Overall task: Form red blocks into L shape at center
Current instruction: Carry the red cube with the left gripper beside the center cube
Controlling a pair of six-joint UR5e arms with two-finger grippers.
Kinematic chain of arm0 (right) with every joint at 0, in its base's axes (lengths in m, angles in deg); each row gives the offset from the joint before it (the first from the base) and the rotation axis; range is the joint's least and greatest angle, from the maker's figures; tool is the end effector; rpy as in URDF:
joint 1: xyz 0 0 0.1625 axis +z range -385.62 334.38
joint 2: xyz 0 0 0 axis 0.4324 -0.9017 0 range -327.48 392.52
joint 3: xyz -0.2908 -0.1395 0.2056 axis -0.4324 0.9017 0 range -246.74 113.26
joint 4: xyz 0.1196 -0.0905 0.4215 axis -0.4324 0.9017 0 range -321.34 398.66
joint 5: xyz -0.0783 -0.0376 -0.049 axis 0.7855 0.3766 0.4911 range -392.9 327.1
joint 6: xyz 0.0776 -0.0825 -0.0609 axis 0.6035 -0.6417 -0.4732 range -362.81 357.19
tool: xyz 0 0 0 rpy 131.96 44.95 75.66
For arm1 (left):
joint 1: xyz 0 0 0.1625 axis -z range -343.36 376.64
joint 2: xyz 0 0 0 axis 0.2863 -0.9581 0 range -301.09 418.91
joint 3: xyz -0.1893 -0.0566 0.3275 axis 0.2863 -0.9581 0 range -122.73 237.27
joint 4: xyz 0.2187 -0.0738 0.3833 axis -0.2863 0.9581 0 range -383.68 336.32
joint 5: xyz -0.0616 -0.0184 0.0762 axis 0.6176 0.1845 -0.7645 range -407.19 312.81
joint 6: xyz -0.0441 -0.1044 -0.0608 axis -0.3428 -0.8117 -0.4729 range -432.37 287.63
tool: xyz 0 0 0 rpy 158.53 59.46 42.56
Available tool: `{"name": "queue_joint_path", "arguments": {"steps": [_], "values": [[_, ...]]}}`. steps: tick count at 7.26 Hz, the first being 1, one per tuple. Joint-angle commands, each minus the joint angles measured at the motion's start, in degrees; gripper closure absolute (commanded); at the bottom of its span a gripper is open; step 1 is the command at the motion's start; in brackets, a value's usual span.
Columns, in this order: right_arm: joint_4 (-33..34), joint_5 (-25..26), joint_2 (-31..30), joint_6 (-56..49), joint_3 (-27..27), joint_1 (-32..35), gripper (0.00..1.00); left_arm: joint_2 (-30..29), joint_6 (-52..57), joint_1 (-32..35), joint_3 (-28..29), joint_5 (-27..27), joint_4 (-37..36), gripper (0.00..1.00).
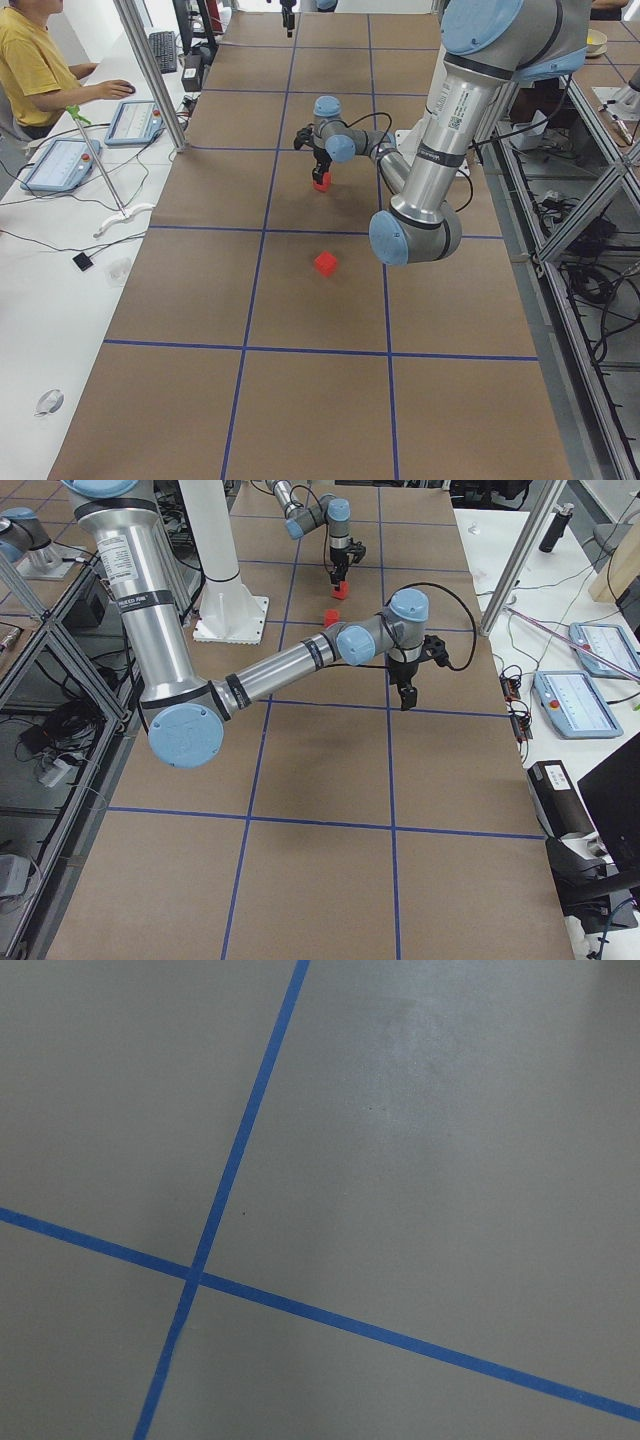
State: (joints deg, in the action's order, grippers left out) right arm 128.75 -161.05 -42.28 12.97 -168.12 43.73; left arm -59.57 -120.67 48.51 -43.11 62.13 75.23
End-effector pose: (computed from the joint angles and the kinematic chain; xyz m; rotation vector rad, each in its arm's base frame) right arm -0.1669 -0.5961 0.3865 0.2190 -0.7613 -0.2346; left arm 0.5226 -0.4319 0.2385 0.2411 0.8540 0.3008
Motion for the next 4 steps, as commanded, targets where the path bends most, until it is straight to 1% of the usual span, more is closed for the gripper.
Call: {"name": "queue_joint_path", "arguments": {"steps": [1,2,3,4], "values": [[0.0,0.0,0.0,0.0,0.0,0.0,0.01,-8.5,-0.9,2.0,-0.2,0.1,-12.1,0.82],[0.0,0.0,-0.1,0.0,0.0,0.0,0.01,-11.8,-2.8,2.1,1.4,0.1,-14.1,0.82],[0.0,0.1,-0.1,0.0,0.1,0.0,0.01,-16.2,-4.9,2.1,5.2,0.1,-14.1,0.82],[0.0,0.1,-0.3,0.0,0.1,0.0,0.01,-22.4,-8.7,2.0,12.3,0.2,-13.9,0.82]]}}
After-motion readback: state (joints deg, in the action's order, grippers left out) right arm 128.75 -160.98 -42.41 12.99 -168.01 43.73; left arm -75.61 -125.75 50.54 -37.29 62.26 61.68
